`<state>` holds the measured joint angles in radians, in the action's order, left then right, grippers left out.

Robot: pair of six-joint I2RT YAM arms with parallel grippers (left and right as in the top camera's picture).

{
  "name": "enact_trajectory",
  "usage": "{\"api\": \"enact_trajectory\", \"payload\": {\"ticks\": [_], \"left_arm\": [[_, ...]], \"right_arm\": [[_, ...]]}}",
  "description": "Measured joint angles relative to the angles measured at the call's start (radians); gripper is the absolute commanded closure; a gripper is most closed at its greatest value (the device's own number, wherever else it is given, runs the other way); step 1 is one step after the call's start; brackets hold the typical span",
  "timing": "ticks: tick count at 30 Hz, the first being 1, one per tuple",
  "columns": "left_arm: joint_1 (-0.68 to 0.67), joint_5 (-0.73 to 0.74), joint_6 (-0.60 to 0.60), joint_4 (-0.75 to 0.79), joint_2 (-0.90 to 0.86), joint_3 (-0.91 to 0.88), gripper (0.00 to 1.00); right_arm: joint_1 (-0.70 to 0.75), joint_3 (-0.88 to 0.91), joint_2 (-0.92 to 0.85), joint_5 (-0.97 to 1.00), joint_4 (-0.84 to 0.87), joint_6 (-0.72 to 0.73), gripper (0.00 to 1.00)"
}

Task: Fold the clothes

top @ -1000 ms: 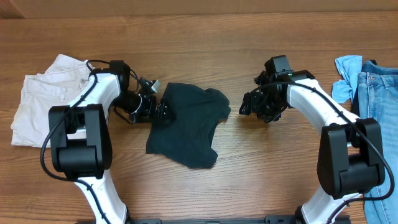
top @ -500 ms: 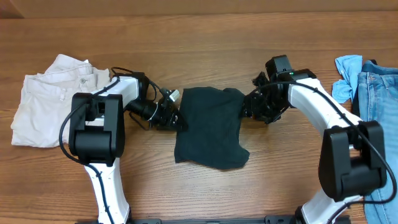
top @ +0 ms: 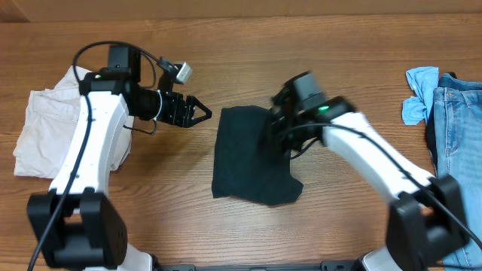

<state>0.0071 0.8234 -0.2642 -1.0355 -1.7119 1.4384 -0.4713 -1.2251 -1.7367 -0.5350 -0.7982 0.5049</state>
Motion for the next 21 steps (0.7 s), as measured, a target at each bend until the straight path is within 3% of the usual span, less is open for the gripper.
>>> {"api": "enact_trajectory", "payload": {"ticks": [4, 8, 10, 16, 18, 21], "left_arm": [[0.000, -0.013, 0.049, 0.003, 0.049, 0.002, 0.30], [0.000, -0.024, 0.064, -0.028, 0.050, 0.002, 0.30], [0.000, -0.028, 0.065, -0.029, 0.050, 0.002, 0.30], [-0.001, -0.032, 0.076, -0.016, 0.050, 0.002, 0.23], [-0.007, -0.054, 0.082, -0.016, 0.050, 0.002, 0.15], [-0.045, -0.124, 0.101, -0.001, 0.049, 0.002, 0.14]], "right_arm": [[-0.075, 0.023, -0.145, 0.032, -0.008, 0.048, 0.96], [-0.047, 0.028, -0.168, 0.178, -0.127, 0.058, 0.95], [-0.003, 0.028, -0.168, 0.362, -0.204, 0.044, 0.95], [0.088, 0.023, -0.161, 0.754, -0.048, -0.097, 0.96], [0.100, -0.005, -0.161, 0.800, -0.090, -0.136, 0.96], [0.103, -0.102, -0.161, 0.740, -0.220, -0.160, 0.96]]}}
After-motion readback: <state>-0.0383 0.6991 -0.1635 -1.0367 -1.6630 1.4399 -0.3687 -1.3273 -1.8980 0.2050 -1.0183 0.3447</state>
